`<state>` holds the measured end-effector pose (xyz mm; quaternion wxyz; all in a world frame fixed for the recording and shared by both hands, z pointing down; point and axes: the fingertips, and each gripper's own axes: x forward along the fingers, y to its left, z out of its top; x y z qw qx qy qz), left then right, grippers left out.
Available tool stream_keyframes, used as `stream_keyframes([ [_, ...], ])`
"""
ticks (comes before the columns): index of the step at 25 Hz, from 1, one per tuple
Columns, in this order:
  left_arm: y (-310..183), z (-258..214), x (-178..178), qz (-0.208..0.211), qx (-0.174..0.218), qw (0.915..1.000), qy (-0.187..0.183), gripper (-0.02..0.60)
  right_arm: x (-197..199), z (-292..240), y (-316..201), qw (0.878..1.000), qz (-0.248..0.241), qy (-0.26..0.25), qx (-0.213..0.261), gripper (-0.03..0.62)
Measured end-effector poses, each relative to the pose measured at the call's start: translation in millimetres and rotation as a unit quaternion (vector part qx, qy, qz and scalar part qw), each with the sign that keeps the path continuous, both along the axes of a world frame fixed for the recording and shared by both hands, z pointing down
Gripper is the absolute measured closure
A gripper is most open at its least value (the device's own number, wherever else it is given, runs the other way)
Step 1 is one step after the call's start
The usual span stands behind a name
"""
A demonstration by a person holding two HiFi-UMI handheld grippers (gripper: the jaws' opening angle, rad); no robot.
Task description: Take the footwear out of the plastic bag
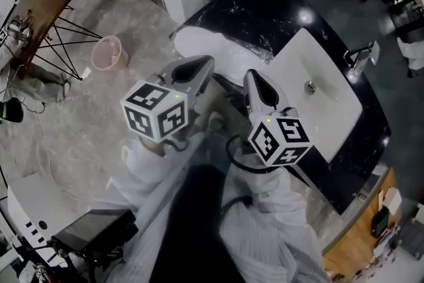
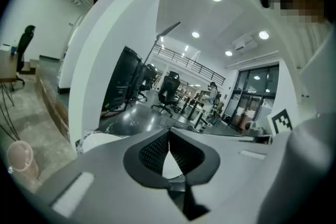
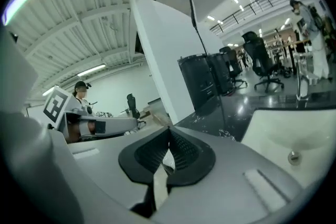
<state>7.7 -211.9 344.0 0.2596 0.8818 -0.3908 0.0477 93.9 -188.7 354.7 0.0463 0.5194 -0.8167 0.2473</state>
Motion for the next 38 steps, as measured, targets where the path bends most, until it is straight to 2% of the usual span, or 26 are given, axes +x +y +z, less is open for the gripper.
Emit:
stream_keyframes([
  [4,-15,18,0,0.043,-0.057,0.9973,0.016,0.526,15,25,-4,0.990,-0.038,-0.089,-0.102,0.578],
  [5,-20,21,-3,0.046,-0.068,0.9962,0.027,0.510,21,31,-4,0.986,-0.039,-0.108,-0.123,0.572],
  [6,-27,23,-8,0.045,-0.078,0.9951,0.041,0.495,27,35,-6,0.982,-0.040,-0.123,-0.141,0.531],
  [8,-43,27,-21,0.038,-0.098,0.9919,0.071,0.437,41,44,-9,0.974,-0.038,-0.145,-0.171,0.519],
  [9,-49,30,-28,0.036,-0.110,0.9899,0.082,0.431,49,48,-11,0.971,-0.035,-0.153,-0.183,0.513],
  [12,-57,35,-45,0.065,-0.152,0.9797,0.114,0.395,72,57,-10,0.960,-0.039,-0.172,-0.219,0.478],
  [15,-62,38,-64,0.104,-0.175,0.9674,0.151,0.357,89,64,-8,0.947,-0.070,-0.186,-0.252,0.461],
  [17,-73,44,-82,0.111,-0.188,0.9644,0.150,0.354,94,74,-8,0.935,-0.092,-0.196,-0.282,0.462],
  [20,-92,67,-115,0.115,-0.228,0.9609,0.108,0.351,93,93,-9,0.917,-0.127,-0.183,-0.331,0.459],
  [21,-97,77,-124,0.116,-0.247,0.9572,0.096,0.351,93,99,-10,0.912,-0.134,-0.176,-0.346,0.459],
  [25,-98,119,-133,0.147,-0.328,0.9296,0.081,0.354,95,116,-13,0.894,-0.155,-0.158,-0.391,0.462],
  [27,-95,137,-131,0.162,-0.359,0.9166,0.069,0.358,95,123,-14,0.880,-0.152,-0.183,-0.412,0.470],
  [29,-91,146,-125,0.175,-0.392,0.8993,0.085,0.359,95,129,-16,0.870,-0.159,-0.206,-0.420,0.473],
  [31,-86,149,-116,0.188,-0.414,0.8850,0.100,0.368,96,131,-20,0.866,-0.171,-0.210,-0.420,0.472],
  [35,-78,151,-103,0.214,-0.438,0.8671,0.103,0.374,91,132,-23,0.853,-0.191,-0.232,-0.426,0.473],
  [38,-75,155,-103,0.219,-0.453,0.8586,0.100,0.403,83,133,-19,0.838,-0.204,-0.252,-0.439,0.464],
])
